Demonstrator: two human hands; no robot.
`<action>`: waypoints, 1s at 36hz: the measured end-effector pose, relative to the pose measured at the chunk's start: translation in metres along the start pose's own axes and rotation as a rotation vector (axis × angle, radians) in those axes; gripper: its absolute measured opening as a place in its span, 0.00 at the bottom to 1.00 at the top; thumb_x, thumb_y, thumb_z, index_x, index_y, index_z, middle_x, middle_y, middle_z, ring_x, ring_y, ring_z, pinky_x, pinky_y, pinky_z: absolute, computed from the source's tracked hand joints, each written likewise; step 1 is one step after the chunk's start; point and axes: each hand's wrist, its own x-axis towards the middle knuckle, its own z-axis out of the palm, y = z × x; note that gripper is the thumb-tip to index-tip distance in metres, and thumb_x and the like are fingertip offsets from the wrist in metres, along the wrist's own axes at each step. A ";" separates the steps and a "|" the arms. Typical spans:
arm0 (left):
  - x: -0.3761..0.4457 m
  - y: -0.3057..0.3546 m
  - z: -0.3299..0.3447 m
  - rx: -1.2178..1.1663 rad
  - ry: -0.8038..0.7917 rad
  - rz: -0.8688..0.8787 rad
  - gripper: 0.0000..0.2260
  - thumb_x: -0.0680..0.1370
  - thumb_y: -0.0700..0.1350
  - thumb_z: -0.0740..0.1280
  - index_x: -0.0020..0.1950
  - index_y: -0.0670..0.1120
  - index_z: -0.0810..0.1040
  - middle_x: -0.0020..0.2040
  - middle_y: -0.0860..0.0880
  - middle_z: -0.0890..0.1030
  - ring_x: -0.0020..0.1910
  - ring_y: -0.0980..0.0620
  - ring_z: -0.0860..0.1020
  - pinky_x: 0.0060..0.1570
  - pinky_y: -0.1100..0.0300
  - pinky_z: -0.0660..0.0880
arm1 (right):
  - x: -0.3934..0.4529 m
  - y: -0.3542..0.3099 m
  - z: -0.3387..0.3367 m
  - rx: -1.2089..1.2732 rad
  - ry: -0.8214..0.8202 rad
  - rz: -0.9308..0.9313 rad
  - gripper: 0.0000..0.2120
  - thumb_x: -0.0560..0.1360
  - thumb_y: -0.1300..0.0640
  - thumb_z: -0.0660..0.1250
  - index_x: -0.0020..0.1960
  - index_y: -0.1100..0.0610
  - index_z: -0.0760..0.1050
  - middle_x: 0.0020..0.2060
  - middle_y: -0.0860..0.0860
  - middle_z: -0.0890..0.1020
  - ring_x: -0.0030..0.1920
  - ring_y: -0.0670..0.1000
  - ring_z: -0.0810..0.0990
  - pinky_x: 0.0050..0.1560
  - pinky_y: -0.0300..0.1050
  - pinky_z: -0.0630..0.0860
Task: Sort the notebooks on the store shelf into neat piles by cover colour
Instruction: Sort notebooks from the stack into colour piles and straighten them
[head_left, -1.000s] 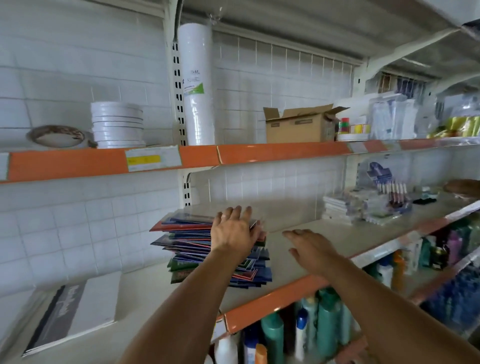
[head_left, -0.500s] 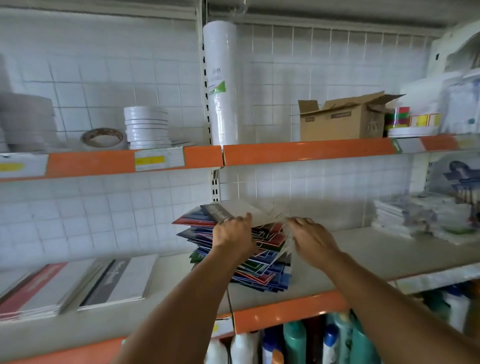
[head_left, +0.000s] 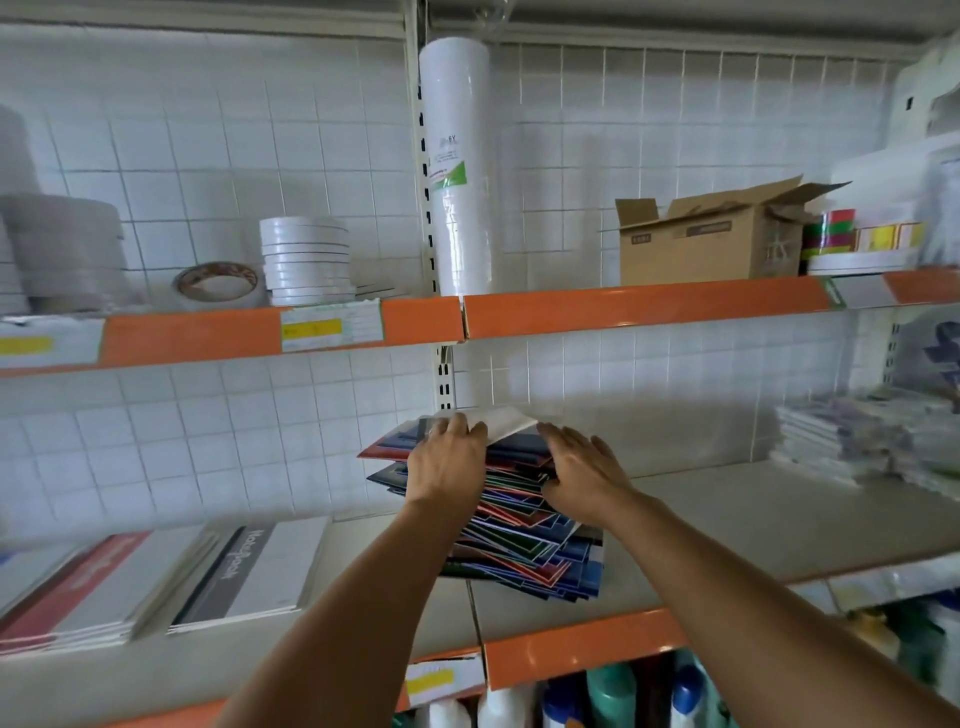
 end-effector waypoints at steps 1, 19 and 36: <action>0.000 -0.001 0.000 -0.002 0.014 -0.002 0.15 0.82 0.41 0.55 0.67 0.46 0.71 0.62 0.45 0.71 0.64 0.46 0.69 0.55 0.52 0.75 | 0.003 0.000 0.001 -0.004 -0.009 -0.004 0.37 0.76 0.57 0.63 0.78 0.54 0.46 0.76 0.54 0.57 0.76 0.52 0.54 0.76 0.53 0.48; -0.007 0.007 -0.002 -0.048 -0.105 -0.084 0.19 0.80 0.37 0.58 0.71 0.49 0.65 0.63 0.43 0.75 0.57 0.44 0.78 0.52 0.50 0.77 | 0.001 0.019 0.000 -0.248 0.276 -0.205 0.16 0.76 0.64 0.61 0.62 0.56 0.73 0.59 0.52 0.74 0.61 0.53 0.70 0.65 0.46 0.64; -0.037 -0.003 -0.009 -0.001 -0.065 -0.168 0.21 0.80 0.38 0.60 0.72 0.49 0.63 0.67 0.46 0.71 0.60 0.45 0.75 0.55 0.53 0.76 | -0.019 0.025 -0.020 -0.219 0.141 -0.306 0.19 0.80 0.58 0.57 0.70 0.54 0.66 0.64 0.51 0.71 0.64 0.50 0.67 0.65 0.44 0.65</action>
